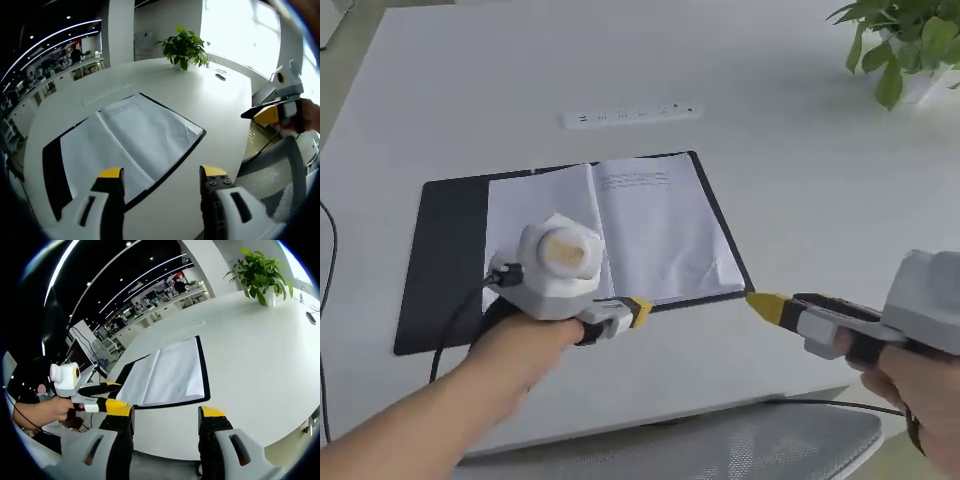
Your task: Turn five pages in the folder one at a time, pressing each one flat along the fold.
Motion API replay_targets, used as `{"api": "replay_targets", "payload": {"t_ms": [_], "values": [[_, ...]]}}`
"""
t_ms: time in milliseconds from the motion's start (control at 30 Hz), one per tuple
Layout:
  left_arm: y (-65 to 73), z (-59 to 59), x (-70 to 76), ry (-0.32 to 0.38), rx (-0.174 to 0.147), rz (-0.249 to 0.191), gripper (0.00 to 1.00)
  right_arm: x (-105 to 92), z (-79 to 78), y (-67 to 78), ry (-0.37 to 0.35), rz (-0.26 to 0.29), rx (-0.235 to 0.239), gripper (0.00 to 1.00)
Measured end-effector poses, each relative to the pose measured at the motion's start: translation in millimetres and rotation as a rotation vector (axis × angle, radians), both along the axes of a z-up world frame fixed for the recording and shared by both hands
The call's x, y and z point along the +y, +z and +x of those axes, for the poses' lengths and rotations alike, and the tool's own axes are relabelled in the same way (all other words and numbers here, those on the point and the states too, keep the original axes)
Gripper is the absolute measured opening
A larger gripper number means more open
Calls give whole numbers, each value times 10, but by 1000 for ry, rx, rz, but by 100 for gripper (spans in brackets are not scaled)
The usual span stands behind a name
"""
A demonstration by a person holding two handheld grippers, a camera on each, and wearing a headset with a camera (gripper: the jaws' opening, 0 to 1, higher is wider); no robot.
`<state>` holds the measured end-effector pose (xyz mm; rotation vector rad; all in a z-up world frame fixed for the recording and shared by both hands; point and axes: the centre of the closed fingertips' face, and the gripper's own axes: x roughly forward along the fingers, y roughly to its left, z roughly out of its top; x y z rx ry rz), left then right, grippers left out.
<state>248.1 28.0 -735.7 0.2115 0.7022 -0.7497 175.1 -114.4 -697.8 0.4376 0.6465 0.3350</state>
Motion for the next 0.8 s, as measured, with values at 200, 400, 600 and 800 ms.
{"api": "replay_targets", "payload": {"t_ms": [200,400,600,800], "values": [[-133,176,-293,-2,3,-13,59,-81,69,-119,-17,21,14,48],[-325,302,-506,2,16,-10,58,-127,162,-222,0,16,16,47],[-436,462,-671,14,-20,-20,56,-171,251,-247,-1,26,10,46],[-484,603,-877,35,-52,-79,57,-183,337,-277,-21,56,2,43]]}}
